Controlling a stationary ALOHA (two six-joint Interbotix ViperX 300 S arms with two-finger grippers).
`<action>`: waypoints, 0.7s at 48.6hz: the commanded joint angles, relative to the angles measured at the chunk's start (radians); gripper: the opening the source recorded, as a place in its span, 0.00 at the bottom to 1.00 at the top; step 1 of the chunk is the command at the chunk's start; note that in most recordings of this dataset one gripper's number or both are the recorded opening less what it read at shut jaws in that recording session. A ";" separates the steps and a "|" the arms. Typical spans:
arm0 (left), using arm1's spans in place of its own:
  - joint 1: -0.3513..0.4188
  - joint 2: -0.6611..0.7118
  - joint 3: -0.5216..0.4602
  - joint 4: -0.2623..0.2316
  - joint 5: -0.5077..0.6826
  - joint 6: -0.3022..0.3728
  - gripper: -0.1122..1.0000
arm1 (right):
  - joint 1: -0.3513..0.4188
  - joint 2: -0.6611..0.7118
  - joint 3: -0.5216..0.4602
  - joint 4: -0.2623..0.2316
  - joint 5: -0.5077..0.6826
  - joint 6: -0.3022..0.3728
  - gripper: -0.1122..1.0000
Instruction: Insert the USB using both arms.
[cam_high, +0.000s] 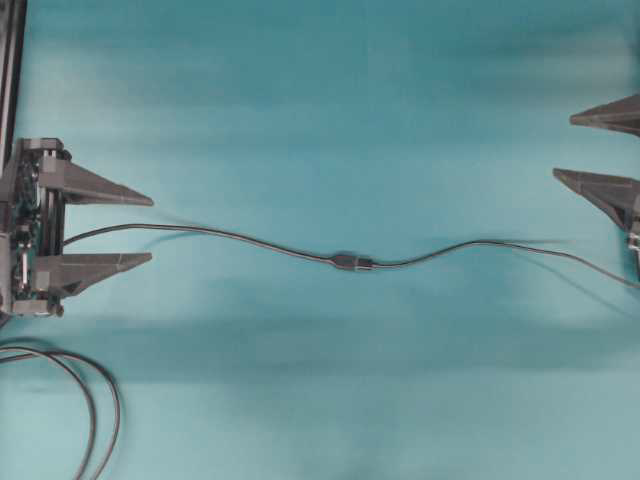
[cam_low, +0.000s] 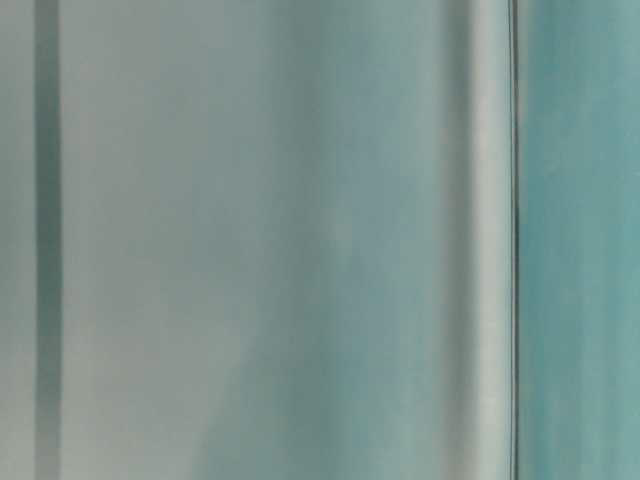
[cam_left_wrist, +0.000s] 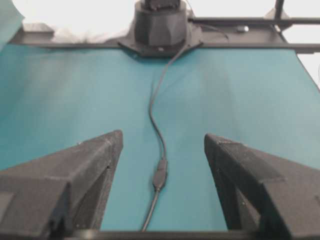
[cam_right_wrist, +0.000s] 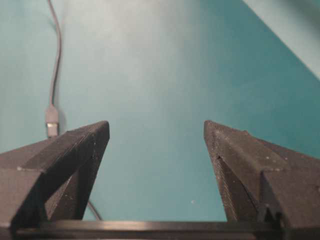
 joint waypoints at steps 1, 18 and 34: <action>-0.005 0.002 -0.012 0.006 0.005 0.015 0.80 | -0.003 0.003 -0.012 0.006 -0.009 -0.012 0.83; -0.005 -0.012 -0.003 0.005 -0.003 0.012 0.80 | -0.003 0.003 0.000 0.025 -0.032 -0.017 0.83; -0.005 -0.035 0.015 0.005 0.005 0.000 0.80 | -0.002 0.003 0.005 0.023 -0.032 -0.018 0.83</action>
